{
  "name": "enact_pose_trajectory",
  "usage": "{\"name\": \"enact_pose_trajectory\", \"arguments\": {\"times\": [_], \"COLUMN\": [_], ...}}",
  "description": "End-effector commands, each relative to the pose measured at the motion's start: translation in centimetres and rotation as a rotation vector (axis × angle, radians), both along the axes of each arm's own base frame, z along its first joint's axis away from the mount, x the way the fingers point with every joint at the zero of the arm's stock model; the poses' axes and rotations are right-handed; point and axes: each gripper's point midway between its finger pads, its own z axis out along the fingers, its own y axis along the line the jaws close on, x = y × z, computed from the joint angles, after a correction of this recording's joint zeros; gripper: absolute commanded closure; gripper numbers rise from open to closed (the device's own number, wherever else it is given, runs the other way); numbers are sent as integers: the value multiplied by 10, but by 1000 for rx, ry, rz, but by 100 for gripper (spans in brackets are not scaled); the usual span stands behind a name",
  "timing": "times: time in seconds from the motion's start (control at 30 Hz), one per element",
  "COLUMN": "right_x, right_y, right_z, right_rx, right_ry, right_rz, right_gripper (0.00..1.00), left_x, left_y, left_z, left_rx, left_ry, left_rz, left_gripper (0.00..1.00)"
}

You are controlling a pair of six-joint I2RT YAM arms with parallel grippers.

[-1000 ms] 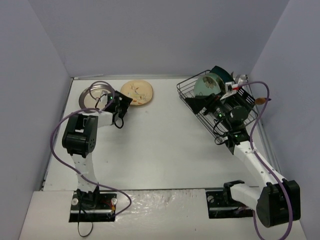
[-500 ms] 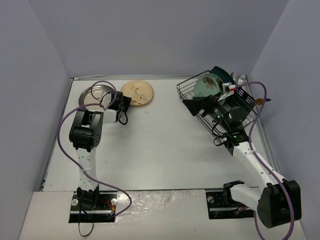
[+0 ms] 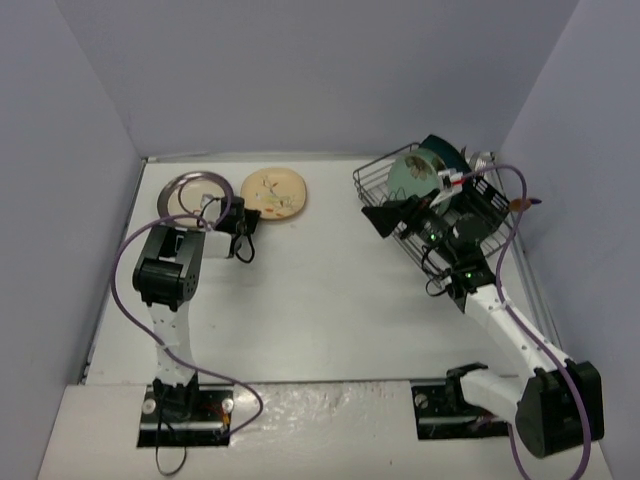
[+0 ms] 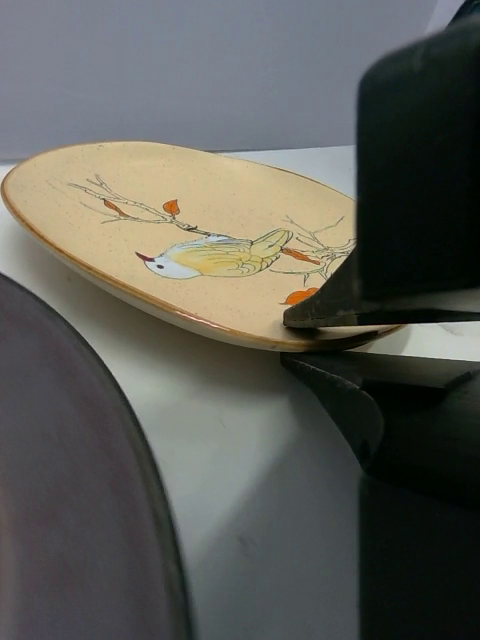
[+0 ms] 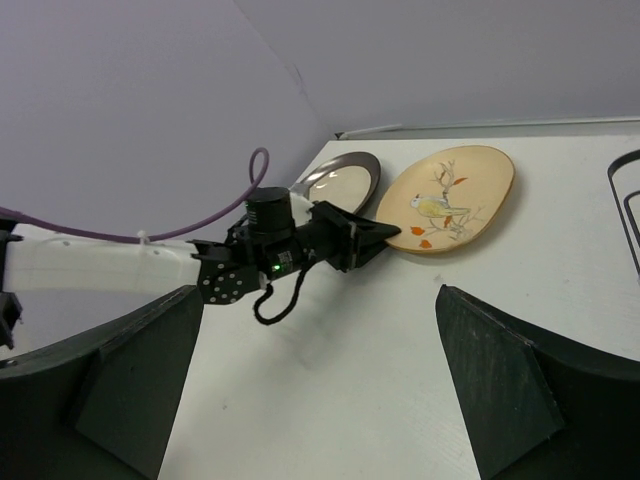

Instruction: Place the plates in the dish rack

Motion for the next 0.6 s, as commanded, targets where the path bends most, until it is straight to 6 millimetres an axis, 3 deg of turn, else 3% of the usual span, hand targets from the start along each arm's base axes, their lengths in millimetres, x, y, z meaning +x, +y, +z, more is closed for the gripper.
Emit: {"name": "enact_pose_trajectory", "arguments": {"times": [0.0,0.13,0.33,0.57], "right_x": [4,8,9,10], "right_y": [1,6,22,52], "right_z": [27,17,-7,-40], "right_rx": [8,38,18,4], "right_ry": [-62,21,113,228], "right_rz": [-14,4,56,110], "right_gripper": [0,0,0,0], "left_x": [-23,-53,-100,-154], "left_y": [-3,-6,-13,-25], "left_z": [56,105,141,212], "left_rx": [46,31,46,41], "left_ry": [-93,-194,-269,-453], "left_rz": [-55,-105,-206,-355], "left_gripper": [100,100,100,100]}}
